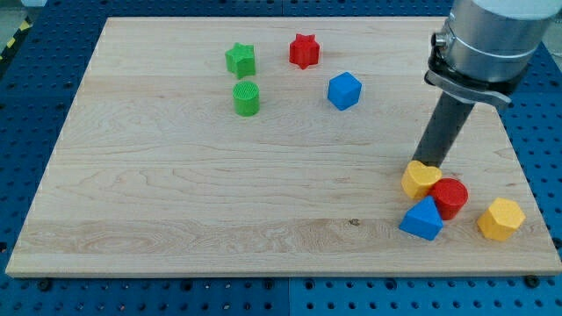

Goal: Move the green circle to the yellow heart

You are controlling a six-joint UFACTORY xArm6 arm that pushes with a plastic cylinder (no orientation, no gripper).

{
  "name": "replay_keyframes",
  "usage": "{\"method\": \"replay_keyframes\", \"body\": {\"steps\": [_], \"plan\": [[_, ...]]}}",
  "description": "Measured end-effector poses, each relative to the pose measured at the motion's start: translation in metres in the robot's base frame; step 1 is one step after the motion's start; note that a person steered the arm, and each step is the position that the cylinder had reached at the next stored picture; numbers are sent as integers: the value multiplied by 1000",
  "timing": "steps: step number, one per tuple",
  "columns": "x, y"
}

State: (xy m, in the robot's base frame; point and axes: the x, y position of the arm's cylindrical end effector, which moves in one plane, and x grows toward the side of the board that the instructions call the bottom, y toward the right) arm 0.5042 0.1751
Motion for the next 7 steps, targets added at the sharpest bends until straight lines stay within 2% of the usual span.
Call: {"method": "replay_keyframes", "body": {"steps": [4, 5, 6, 7], "plan": [[2, 20], [-12, 12], [-18, -50], [-23, -146]]}}
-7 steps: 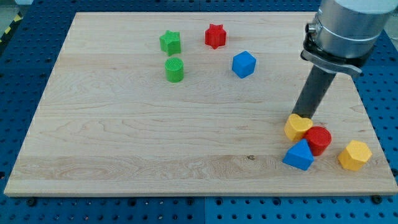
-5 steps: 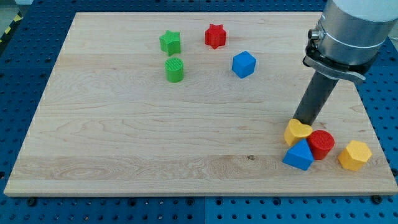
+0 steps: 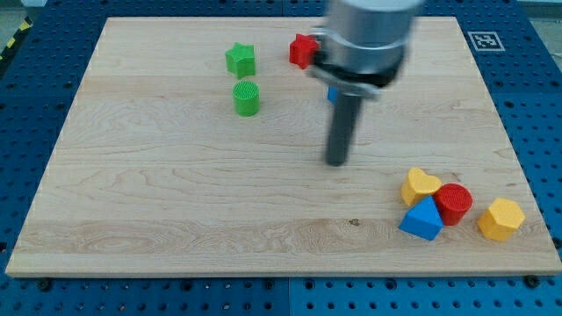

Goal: Move the green circle to the yellow heart

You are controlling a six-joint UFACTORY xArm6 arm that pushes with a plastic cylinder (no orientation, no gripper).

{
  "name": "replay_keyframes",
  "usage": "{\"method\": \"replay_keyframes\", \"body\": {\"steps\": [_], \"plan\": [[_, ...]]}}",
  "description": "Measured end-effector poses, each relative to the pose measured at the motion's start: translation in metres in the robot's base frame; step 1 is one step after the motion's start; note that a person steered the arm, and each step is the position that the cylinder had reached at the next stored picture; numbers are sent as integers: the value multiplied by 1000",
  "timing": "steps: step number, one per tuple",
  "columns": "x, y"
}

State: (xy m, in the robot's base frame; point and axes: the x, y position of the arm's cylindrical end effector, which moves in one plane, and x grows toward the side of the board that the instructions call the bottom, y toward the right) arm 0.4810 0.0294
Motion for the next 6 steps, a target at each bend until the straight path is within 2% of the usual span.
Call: {"method": "replay_keyframes", "body": {"steps": [1, 2, 3, 4, 5, 6], "plan": [[-44, -111], [-86, -180], [-88, -171], [-112, -131], [-118, -97], [-111, -92]]}}
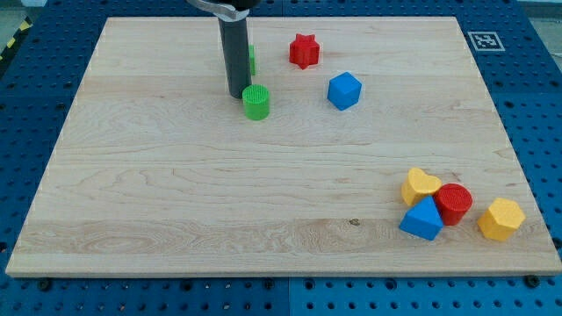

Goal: Move the green circle to the yellow heart

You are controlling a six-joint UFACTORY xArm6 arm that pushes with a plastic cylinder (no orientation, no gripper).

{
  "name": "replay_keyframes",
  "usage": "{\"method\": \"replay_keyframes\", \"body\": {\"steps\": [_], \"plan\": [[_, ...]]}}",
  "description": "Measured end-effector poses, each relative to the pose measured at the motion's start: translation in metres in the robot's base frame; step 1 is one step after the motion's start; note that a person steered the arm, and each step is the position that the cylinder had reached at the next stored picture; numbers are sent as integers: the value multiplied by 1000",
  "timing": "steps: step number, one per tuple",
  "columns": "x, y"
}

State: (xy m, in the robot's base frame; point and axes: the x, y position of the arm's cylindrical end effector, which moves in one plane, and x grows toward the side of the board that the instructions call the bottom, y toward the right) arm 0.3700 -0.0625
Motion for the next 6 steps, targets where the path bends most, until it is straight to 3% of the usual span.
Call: {"method": "replay_keyframes", "body": {"steps": [6], "plan": [[43, 36]]}}
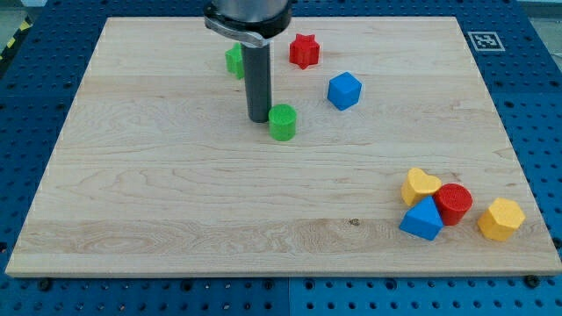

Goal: Move the green circle to the yellow heart

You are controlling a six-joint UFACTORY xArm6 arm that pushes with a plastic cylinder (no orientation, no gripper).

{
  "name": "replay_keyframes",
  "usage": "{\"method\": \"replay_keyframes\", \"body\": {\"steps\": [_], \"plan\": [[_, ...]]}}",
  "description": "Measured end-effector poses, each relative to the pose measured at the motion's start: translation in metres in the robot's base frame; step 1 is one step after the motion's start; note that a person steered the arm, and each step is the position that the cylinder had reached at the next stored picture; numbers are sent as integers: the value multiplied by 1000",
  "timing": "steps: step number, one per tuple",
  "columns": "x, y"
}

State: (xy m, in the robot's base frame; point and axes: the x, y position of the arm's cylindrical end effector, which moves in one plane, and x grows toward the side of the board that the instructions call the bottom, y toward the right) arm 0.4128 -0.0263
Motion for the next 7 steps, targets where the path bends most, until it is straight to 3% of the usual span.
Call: {"method": "replay_keyframes", "body": {"steps": [7], "plan": [[76, 117]]}}
